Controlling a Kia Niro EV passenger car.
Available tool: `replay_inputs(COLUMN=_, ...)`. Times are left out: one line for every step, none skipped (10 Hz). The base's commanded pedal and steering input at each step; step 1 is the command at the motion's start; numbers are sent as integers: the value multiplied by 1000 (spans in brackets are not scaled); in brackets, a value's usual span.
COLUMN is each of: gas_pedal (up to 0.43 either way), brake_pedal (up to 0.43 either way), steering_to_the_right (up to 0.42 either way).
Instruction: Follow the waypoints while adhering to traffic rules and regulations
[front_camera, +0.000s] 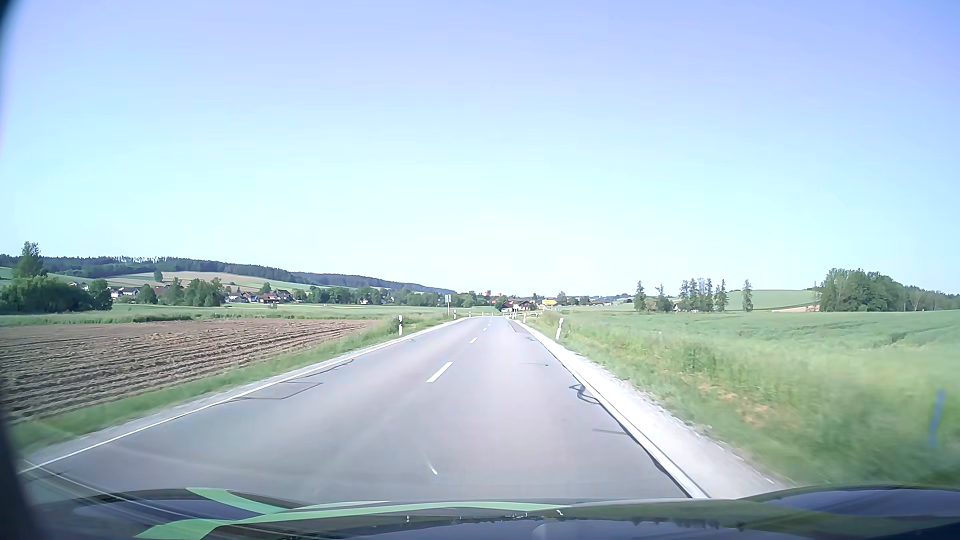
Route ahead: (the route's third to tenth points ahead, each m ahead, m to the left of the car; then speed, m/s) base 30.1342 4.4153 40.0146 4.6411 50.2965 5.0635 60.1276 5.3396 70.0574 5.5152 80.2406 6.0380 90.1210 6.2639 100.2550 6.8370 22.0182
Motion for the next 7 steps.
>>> replay_inputs(gas_pedal=197, brake_pedal=0, steering_to_the_right=-11)
replay_inputs(gas_pedal=220, brake_pedal=0, steering_to_the_right=-8)
replay_inputs(gas_pedal=228, brake_pedal=0, steering_to_the_right=-5)
replay_inputs(gas_pedal=228, brake_pedal=0, steering_to_the_right=-5)
replay_inputs(gas_pedal=228, brake_pedal=0, steering_to_the_right=-5)
replay_inputs(gas_pedal=228, brake_pedal=0, steering_to_the_right=-5)
replay_inputs(gas_pedal=220, brake_pedal=0, steering_to_the_right=-4)
